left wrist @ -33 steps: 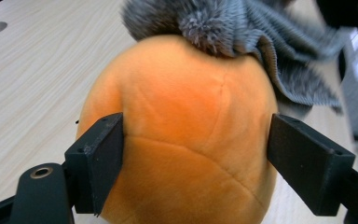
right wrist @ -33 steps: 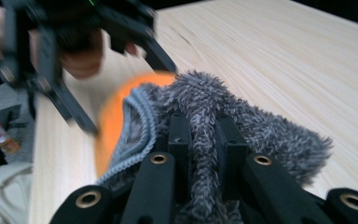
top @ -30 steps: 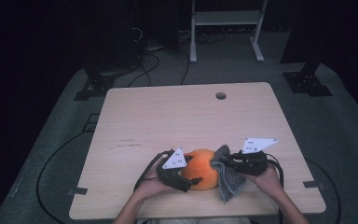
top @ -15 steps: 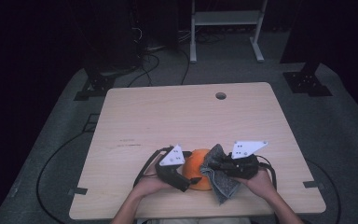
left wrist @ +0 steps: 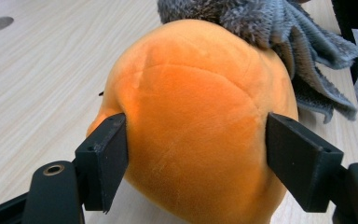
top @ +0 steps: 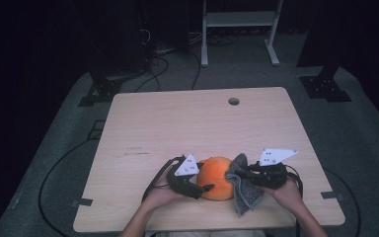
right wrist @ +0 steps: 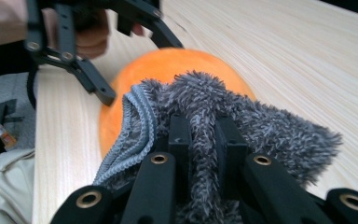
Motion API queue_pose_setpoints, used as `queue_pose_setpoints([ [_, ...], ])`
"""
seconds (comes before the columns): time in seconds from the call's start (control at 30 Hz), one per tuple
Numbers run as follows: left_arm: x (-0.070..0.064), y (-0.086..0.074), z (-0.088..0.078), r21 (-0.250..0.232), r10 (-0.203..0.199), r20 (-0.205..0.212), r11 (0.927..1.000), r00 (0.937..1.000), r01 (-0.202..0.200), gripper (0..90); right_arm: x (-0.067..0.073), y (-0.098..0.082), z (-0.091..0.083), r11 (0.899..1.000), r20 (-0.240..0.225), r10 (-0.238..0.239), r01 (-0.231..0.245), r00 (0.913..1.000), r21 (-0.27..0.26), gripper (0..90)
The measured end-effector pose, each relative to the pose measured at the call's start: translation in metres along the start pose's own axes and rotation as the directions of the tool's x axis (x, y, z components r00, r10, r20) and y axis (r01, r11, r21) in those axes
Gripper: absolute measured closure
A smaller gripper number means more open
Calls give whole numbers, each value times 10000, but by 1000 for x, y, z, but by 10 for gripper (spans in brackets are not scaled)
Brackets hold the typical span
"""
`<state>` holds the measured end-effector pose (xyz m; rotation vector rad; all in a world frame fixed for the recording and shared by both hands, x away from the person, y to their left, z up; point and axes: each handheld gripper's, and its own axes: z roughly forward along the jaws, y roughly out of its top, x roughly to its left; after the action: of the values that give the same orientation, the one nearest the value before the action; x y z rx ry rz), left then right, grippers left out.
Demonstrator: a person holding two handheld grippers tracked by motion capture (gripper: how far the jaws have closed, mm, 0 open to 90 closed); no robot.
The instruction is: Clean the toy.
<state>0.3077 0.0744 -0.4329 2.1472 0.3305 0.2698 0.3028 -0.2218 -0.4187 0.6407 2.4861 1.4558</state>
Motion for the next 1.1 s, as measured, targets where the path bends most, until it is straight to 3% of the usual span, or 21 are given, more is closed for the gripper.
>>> queue_pose_setpoints([
  [0.07,-1,3,0,-35,72,-30,10000,10000,-72,251,2,3,-3,9999,50,-130,130,9999,-44,789],
  [0.17,-6,8,0,8,257,-117,9997,9996,-257,251,15,24,-7,9954,-112,-807,800,9967,-535,789],
  [0.3,-10,10,-2,-64,463,-195,9989,9987,-464,216,23,38,4,9906,-122,-1363,1361,9906,-168,789],
  [0.37,-7,7,-5,-233,232,-30,9995,9997,-233,150,18,32,10,9927,-179,-1205,1207,9926,76,790],
  [0.47,1,3,-7,-101,-440,34,9990,9990,440,78,10,21,12,9979,-451,-606,596,9971,-235,791],
  [0.5,1,3,-7,-101,-440,34,9990,9990,440,65,9,18,11,9983,-474,-487,470,9977,-354,791],
  [0.6,8,-1,2,396,-1155,413,9927,9924,1139,58,7,13,10,9983,-584,-251,220,9980,-543,790],
  [0.63,10,-2,8,599,-1489,752,9877,9860,1446,95,8,12,11,9982,-591,-289,258,9978,-539,790],
  [0.73,7,-4,5,272,-1358,736,9906,9880,1341,205,8,9,10,9977,-477,-378,350,9981,-581,790],
  [0.83,4,-5,3,61,-1302,701,9915,9890,1301,260,4,4,5,9980,-339,-148,127,9993,-614,790],
  [1.07,0,-2,3,-8,-972,418,9953,9944,973,261,1,-4,-15,9998,414,98,-91,9991,-158,790],
  [1.1,-1,-1,3,-15,-992,389,9951,9943,993,256,7,-1,-23,9994,488,-136,151,9987,-301,791],
])
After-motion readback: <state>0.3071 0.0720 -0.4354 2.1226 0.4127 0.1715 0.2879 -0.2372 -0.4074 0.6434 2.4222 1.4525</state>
